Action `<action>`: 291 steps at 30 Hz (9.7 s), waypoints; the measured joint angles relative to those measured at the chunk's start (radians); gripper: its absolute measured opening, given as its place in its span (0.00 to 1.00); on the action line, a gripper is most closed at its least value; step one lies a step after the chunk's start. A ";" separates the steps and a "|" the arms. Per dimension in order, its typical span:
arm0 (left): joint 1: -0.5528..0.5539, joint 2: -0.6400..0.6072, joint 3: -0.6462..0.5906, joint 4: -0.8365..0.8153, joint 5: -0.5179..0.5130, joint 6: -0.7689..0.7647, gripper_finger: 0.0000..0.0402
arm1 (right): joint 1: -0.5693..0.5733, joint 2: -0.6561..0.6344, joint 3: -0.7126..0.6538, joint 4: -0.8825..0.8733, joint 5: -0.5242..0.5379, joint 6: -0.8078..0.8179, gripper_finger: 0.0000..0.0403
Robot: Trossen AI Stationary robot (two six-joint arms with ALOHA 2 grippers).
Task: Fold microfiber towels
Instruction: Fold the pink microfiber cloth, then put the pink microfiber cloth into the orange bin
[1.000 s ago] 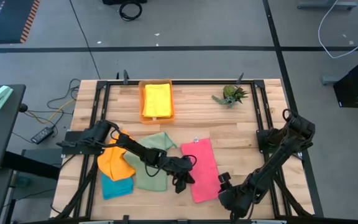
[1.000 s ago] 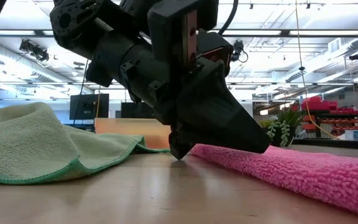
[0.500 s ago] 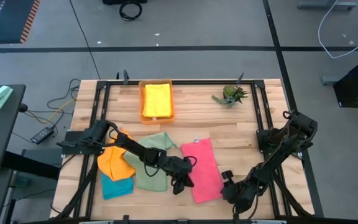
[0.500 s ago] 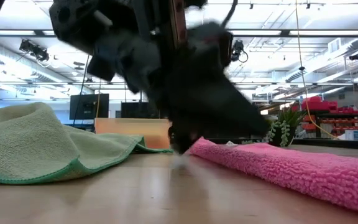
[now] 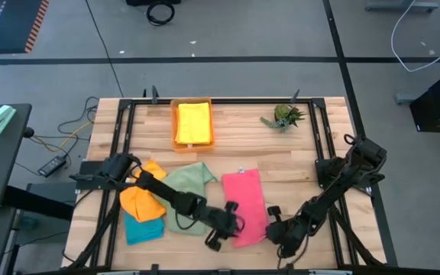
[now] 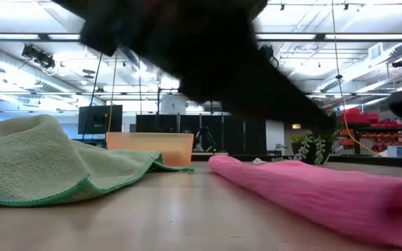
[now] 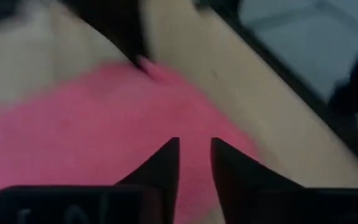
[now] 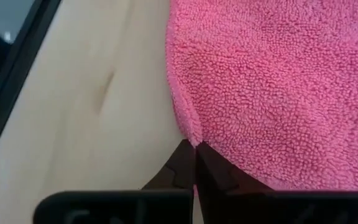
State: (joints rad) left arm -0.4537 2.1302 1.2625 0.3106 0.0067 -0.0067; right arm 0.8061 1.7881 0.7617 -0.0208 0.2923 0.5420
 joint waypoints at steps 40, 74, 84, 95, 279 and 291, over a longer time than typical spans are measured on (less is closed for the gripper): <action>0.004 0.056 0.004 -0.100 0.072 -0.137 0.05 | -0.048 -0.015 -0.001 0.036 -0.016 0.105 0.01; 0.087 -0.217 -0.001 -0.331 -0.141 -0.762 0.01 | -0.248 -0.430 -0.001 -0.346 -0.275 0.429 0.01; 0.182 -0.132 0.000 -0.334 -0.081 -0.708 0.01 | -0.335 -0.342 -0.001 -0.424 -0.269 0.400 0.01; 0.210 -0.118 0.000 -0.340 -0.076 -0.687 0.02 | -0.403 -0.339 -0.001 -0.429 -0.190 0.372 0.01; 0.316 -0.056 0.000 -0.295 -0.034 -0.931 0.80 | 0.128 -0.537 -0.357 -0.143 0.405 1.587 0.45; 0.307 -0.026 0.002 -0.257 -0.102 -0.969 0.75 | 0.086 -0.423 -0.365 -0.086 0.334 1.631 0.54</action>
State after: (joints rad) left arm -0.1471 2.1040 1.2649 0.0536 -0.0949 -0.9754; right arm 0.8923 1.3648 0.3965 -0.1069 0.6262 2.1727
